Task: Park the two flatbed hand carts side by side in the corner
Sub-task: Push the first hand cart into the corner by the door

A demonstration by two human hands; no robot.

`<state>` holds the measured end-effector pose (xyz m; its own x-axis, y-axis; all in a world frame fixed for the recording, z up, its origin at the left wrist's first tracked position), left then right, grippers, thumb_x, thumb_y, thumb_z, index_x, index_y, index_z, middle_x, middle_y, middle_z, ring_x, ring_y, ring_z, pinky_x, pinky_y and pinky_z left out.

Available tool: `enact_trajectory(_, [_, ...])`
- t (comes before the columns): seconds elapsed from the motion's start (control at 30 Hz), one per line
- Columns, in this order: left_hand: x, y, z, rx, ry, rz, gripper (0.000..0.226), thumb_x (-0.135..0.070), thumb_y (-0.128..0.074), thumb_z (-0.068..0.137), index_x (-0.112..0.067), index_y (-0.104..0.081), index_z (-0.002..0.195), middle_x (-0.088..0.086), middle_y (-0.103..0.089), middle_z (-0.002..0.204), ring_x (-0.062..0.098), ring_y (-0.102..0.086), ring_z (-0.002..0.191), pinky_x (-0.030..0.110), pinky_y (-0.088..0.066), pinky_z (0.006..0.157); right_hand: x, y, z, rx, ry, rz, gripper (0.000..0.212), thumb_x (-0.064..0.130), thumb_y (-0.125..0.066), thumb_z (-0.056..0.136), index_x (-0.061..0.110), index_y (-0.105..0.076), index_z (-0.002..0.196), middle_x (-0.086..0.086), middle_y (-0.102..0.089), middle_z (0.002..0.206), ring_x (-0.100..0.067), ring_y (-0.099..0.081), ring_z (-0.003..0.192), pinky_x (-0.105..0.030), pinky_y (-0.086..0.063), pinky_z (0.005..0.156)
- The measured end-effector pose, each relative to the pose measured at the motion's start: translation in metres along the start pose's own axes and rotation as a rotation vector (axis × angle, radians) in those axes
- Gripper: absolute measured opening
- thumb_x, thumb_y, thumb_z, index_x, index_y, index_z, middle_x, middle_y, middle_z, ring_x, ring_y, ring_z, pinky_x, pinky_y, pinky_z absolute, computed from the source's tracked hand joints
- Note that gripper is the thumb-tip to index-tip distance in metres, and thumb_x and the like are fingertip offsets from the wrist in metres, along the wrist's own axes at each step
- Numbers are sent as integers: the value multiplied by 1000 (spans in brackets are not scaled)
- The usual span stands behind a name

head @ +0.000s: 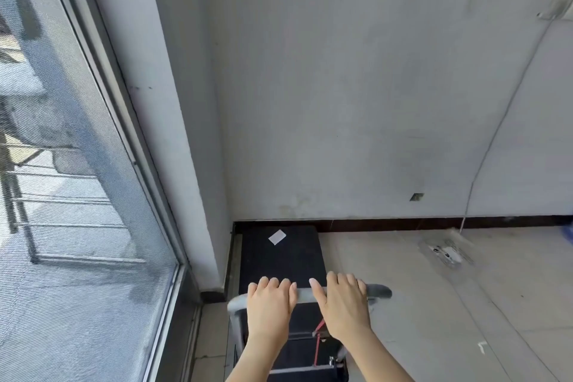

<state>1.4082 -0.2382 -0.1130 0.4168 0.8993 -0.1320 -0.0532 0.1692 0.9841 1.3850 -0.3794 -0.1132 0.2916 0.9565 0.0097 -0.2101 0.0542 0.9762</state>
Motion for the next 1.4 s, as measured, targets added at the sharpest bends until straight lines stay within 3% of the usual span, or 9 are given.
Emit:
enact_trajectory(0.23, [19, -3, 41, 52, -44, 101, 37, -13, -53, 90, -21, -42, 124, -1, -55, 101, 23, -47, 93, 34, -34, 80, 15, -13, 43, 58, -10, -18, 75, 56, -3, 92, 16, -58, 61, -1, -61, 55, -22, -56, 55, -38, -48, 59])
enact_trajectory(0.47, [24, 6, 49, -10, -50, -23, 47, -14, -93, 35, -21, -56, 64, -7, -29, 50, 16, -39, 43, 28, -31, 43, 16, -13, 51, 88, -13, 21, 76, 57, -4, 92, 14, -59, 64, -3, -62, 57, -23, -56, 58, -39, -48, 60])
enact_trajectory(0.6, [16, 9, 47, 74, -70, -73, 42, -18, -91, 45, -22, -59, 72, -9, -25, 60, 15, -31, 51, 29, -25, 48, 6, -11, 52, 153, 27, 35, 83, 60, 7, 89, 16, -61, 73, -2, -66, 68, -23, -58, 66, -38, -48, 66])
enact_trajectory(0.7, [16, 9, 45, 25, -77, -27, 17, -19, -57, 89, -23, -54, 106, -6, -37, 78, 18, -33, 73, 32, -25, 64, 2, -18, 53, 130, 95, 22, 90, 58, 19, 85, 15, -60, 81, -5, -64, 72, -24, -55, 69, -39, -47, 67])
enact_trajectory(0.9, [17, 9, 48, 145, -40, 29, 27, -18, -54, 90, -22, -47, 116, 3, -54, 101, 24, -47, 91, 35, -33, 72, 1, -21, 52, 165, 73, 53, 80, 58, 4, 91, 17, -63, 75, -2, -60, 60, -21, -53, 57, -37, -48, 55])
enact_trajectory(1.0, [13, 13, 48, 94, 5, 44, 10, -26, -62, 79, -17, -62, 78, 1, -58, 68, 23, -55, 65, 35, -43, 54, 1, -12, 49, 258, 81, 41, 96, 60, 22, 82, 18, -65, 91, -4, -64, 77, -24, -57, 73, -41, -49, 71])
enact_trajectory(1.1, [19, -19, 49, 68, 56, -12, 38, -40, -41, 71, -21, -56, 43, -2, -45, 39, 19, -47, 39, 30, -37, 35, 0, -9, 49, 317, 101, 28, 123, 67, 40, 50, 23, -47, 124, -4, -55, 119, -24, -46, 112, -42, -29, 103])
enact_trajectory(1.27, [14, -1, 46, 117, 64, 20, 31, -42, -50, 63, -23, -55, 39, 0, -48, 38, 16, -51, 37, 29, -41, 34, -5, 14, 45, 516, 88, 8, 60, 57, -16, 92, 19, -37, 134, -5, -47, 132, -24, -39, 120, -38, -23, 105])
enact_trajectory(1.4, [5, 48, 35, 213, 66, 122, 27, -33, -41, 97, -19, -59, 111, 2, -59, 109, 23, -52, 105, 38, -42, 84, -10, 52, 43, 538, 66, 76, 57, 54, -24, 93, 17, -38, 133, -7, -48, 131, -25, -41, 119, -38, -33, 97])
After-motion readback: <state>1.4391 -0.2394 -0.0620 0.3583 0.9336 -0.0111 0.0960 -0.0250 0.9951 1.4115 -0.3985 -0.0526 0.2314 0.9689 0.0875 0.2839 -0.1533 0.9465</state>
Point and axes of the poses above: each hand's wrist, its own z-axis towards the middle knuckle, its own y-axis out of the back of the hand, x = y × z, the point moved 1 cm from there along z, towards the middle knuckle
